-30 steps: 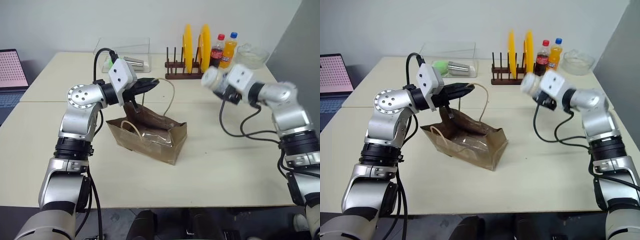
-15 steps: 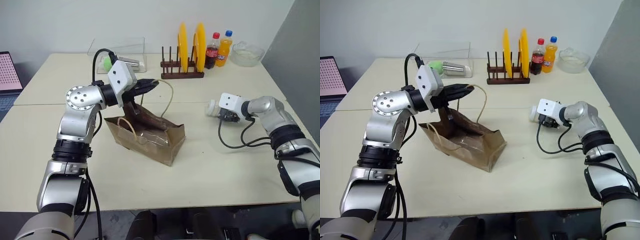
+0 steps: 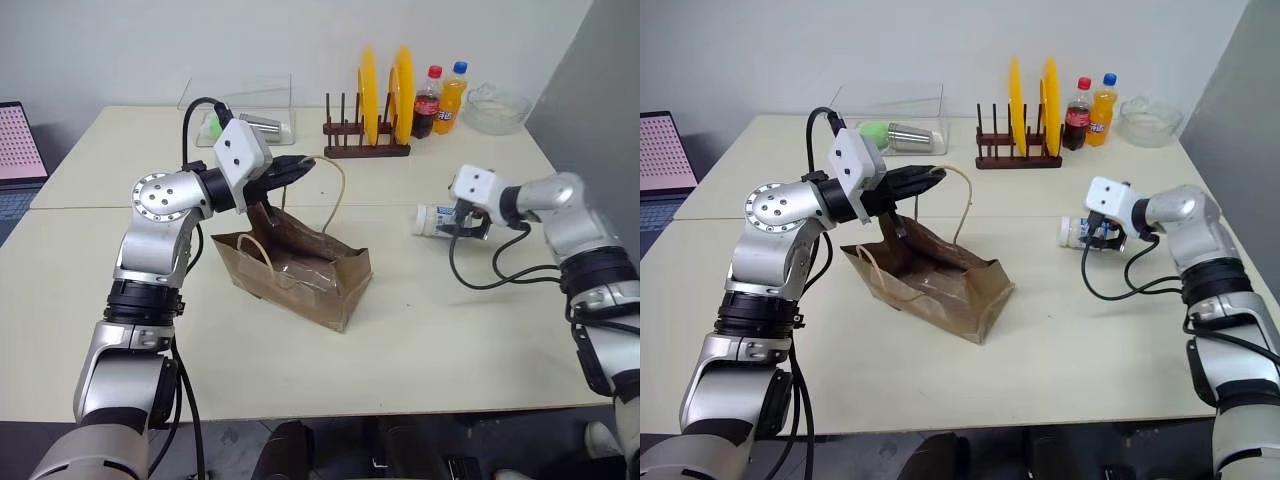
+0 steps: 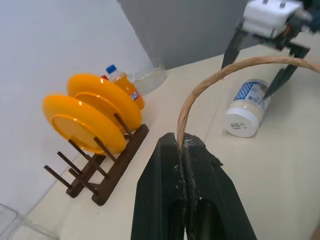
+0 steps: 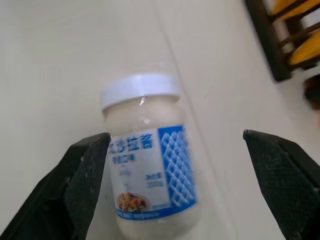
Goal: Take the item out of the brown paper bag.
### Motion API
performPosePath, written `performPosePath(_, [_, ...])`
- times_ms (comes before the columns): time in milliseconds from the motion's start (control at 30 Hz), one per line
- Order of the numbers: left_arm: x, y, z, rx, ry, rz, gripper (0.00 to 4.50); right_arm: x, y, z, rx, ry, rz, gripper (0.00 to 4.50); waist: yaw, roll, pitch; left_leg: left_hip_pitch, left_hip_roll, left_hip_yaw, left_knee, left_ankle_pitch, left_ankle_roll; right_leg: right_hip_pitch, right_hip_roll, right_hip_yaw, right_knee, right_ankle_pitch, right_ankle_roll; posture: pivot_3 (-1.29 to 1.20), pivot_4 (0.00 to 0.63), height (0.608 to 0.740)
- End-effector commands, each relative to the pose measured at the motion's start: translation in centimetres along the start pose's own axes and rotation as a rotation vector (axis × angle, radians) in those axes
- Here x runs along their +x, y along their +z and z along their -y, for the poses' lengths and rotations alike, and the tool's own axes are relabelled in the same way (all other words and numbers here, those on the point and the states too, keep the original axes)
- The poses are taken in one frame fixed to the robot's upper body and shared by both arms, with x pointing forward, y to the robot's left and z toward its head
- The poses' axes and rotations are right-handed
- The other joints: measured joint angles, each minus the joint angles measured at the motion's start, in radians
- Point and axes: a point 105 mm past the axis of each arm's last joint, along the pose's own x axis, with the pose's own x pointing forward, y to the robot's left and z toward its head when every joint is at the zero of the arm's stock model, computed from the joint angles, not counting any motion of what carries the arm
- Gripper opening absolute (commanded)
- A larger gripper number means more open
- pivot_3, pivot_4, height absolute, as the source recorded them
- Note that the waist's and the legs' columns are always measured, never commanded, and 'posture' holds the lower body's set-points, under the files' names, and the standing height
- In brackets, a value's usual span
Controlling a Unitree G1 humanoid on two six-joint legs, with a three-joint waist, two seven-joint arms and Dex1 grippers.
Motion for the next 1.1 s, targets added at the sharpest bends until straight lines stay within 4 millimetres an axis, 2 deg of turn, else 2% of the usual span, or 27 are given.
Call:
performPosePath(33, [-0.4,1.2,-1.5,0.033,0.064,0.029,0.0,-3.5,3.9,-0.1,0.031,-0.052,0.172,4.47,0.0,0.0,0.0,0.0,0.0,0.0,0.0,0.0,0.0,0.0,0.0,0.0,0.0,0.0,0.0,0.0,0.15,0.74])
performPosePath(133, [-0.6,0.8,-2.2,0.029,0.106,0.013,0.0,-6.2,7.1,-4.1,0.101,-0.002,0.388,4.47,0.007,0.0,0.0,0.0,0.0,-0.004,0.0,0.0,0.0,0.002,0.0,-0.002,0.0,0.0,0.0,0.0,0.15,0.74])
performPosePath(267, [-0.8,0.4,-1.9,0.003,0.079,0.005,0.0,-7.6,9.7,-9.1,0.266,0.023,0.544,4.47,0.008,0.0,0.0,0.001,0.0,-0.006,0.001,0.0,0.0,0.002,0.0,-0.003,0.001,0.0,0.0,0.0,0.15,0.74])
performPosePath(333, [-1.0,-0.3,-1.6,-0.028,0.06,-0.024,0.41,-7.5,10.6,-11.5,0.337,0.024,0.579,4.5,0.009,0.0,0.0,0.001,0.0,-0.006,0.001,0.0,0.0,0.003,0.0,-0.003,0.0,0.0,0.0,0.0,0.15,0.74])
performPosePath(400, [-1.1,-0.6,-1.3,-0.04,0.035,-0.042,0.92,-7.4,11.2,-12.8,0.377,0.013,0.596,4.5,0.009,0.0,0.0,0.002,0.0,-0.006,0.002,0.0,0.0,0.004,0.0,-0.003,0.0,0.0,0.001,0.0,0.15,0.74])
performPosePath(633, [-2.2,-0.7,-1.7,-0.046,0.012,-0.069,3.17,-5.9,11.1,-14.2,0.424,-0.011,0.566,4.5,0.009,-0.001,0.0,0.002,-0.001,-0.005,0.001,0.0,0.0,0.004,0.001,-0.002,0.0,-0.003,0.006,0.0,0.15,0.74])
performPosePath(767, [-4.6,-0.3,-2.7,-0.031,0.07,-0.09,4.42,-5.3,10.8,-14.8,0.456,0.0,0.558,4.5,0.002,0.0,0.0,0.002,-0.001,-0.005,0.0,0.0,0.0,0.003,0.001,-0.002,0.0,-0.003,0.005,0.0,0.15,0.74])
performPosePath(933, [-7.7,0.3,-2.4,-0.176,0.187,-0.081,4.46,-5.0,9.7,-14.7,0.465,-0.021,0.548,4.5,0.001,-0.001,0.0,0.002,-0.001,-0.005,0.0,0.0,0.0,0.003,0.0,-0.002,-0.001,-0.003,0.006,0.0,0.15,0.74])
performPosePath(1033, [-9.2,0.2,-1.9,-0.256,0.315,-0.079,4.46,-4.9,9.1,-14.2,0.462,-0.065,0.554,4.5,0.002,-0.001,-0.001,0.002,-0.001,-0.005,0.0,0.0,0.0,0.004,0.0,-0.002,-0.001,-0.003,0.006,0.0,0.15,0.74])
performPosePath(1100, [-10.7,-0.5,-1.3,-0.268,0.454,-0.098,4.46,-5.0,8.6,-13.4,0.452,-0.156,0.562,4.5,0.003,-0.001,-0.001,0.002,-0.001,-0.006,0.0,0.0,0.0,0.004,0.0,-0.002,-0.001,-0.003,0.006,0.0,0.15,0.74])
